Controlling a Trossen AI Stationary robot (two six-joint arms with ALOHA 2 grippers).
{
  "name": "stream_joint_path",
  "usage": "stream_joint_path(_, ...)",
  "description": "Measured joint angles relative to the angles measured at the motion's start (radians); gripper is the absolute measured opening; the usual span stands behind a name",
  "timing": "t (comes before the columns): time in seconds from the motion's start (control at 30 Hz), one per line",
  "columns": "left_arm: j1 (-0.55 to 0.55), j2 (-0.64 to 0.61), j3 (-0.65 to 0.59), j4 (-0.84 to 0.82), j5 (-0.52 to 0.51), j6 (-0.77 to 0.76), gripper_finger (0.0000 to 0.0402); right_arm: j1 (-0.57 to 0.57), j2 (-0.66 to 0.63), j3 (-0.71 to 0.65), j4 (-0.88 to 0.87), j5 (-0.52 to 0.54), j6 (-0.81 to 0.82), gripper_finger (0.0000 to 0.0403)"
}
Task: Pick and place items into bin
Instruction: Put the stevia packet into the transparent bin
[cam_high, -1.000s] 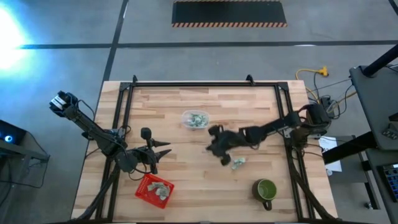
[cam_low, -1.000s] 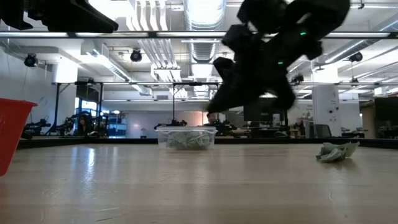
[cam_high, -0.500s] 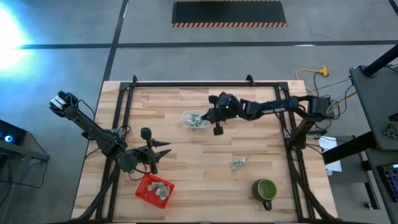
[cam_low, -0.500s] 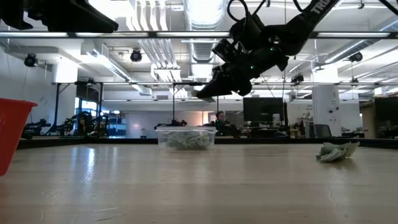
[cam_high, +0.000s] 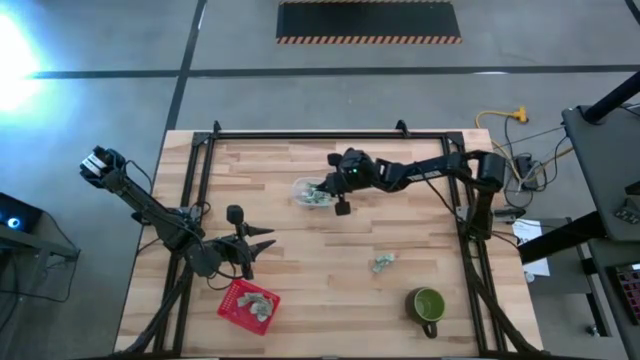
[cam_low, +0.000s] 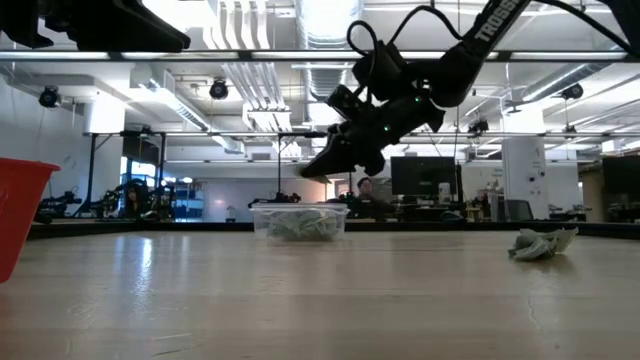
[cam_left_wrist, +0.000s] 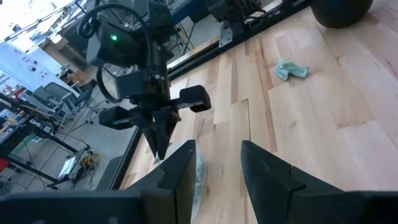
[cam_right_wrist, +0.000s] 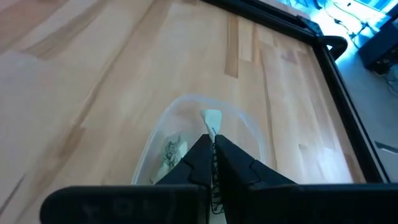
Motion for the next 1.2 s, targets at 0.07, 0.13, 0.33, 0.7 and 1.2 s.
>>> stream_joint_path(0.07, 0.000, 0.000, 0.000, -0.001, 0.000, 0.000, 0.0111, 0.000, 0.000, 0.007, -0.003, 0.000, 0.020, 0.0009)
stream_joint_path(0.13, 0.000, 0.000, 0.000, 0.000, 0.000, 0.000, 0.0111, -0.001, 0.000, 0.007, -0.007, 0.000, 0.037, 0.0009)
stream_joint_path(0.33, 0.001, 0.000, 0.000, 0.000, 0.000, 0.000, 0.0111, -0.006, 0.000, 0.002, -0.008, -0.001, 0.074, 0.0009)
stream_joint_path(0.7, 0.001, 0.000, 0.000, 0.000, 0.000, 0.000, 0.0111, -0.019, 0.000, -0.002, -0.007, -0.008, 0.118, 0.0093)
stream_joint_path(1.2, 0.000, 0.000, 0.000, 0.000, 0.000, -0.003, 0.0111, -0.001, -0.135, 0.002, -0.459, -0.056, 0.083, 0.0158)
